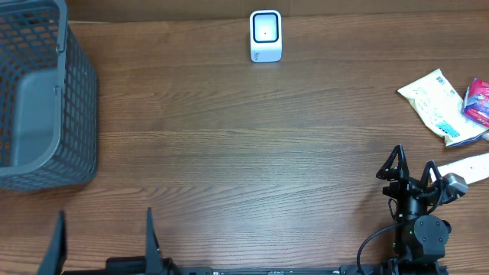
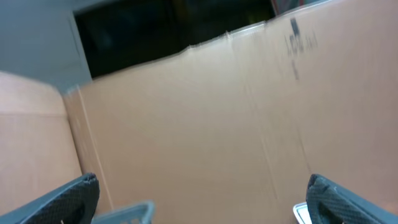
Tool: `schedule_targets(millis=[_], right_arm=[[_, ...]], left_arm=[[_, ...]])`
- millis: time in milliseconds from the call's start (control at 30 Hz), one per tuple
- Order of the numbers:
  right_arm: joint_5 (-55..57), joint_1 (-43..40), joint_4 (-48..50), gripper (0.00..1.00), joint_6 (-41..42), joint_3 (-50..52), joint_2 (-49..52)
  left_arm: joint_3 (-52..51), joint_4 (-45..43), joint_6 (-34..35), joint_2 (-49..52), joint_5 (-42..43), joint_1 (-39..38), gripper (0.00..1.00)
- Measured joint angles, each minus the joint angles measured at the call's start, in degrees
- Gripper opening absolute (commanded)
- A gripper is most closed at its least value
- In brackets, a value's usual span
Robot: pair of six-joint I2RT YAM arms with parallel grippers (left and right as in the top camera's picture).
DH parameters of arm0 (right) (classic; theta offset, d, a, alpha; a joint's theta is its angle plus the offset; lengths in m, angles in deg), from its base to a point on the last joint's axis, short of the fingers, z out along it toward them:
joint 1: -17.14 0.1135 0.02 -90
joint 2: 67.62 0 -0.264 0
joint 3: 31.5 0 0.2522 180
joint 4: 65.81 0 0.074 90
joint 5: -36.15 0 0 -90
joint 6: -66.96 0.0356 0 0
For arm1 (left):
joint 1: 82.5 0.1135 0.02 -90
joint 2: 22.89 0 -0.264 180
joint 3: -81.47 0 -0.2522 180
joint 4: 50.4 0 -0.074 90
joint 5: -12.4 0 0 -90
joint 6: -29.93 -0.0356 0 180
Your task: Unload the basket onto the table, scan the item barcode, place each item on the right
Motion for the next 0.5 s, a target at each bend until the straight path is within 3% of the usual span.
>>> schedule_targets(millis=[133, 267, 400, 500], right_arm=[[0.0, 0.0, 0.0, 1.0, 0.0, 0.0, 0.0], [0.0, 0.0, 0.0, 1.0, 0.0, 0.0, 0.0], [0.0, 0.0, 0.0, 1.0, 0.0, 0.0, 0.0], [0.0, 0.0, 0.1, 1.0, 0.0, 0.0, 0.0]], left_arm=[[-2.1, 7.2, 0.0, 0.0, 1.2, 0.0, 1.0], [-8.9, 5.8, -0.4, -0.1, 2.3, 0.0, 1.0], [-18.8, -1.8, -1.7, -0.1, 3.7, 0.0, 1.0], [-28.3, -14.1, -2.7, -0.1, 6.5, 0.0, 1.0]])
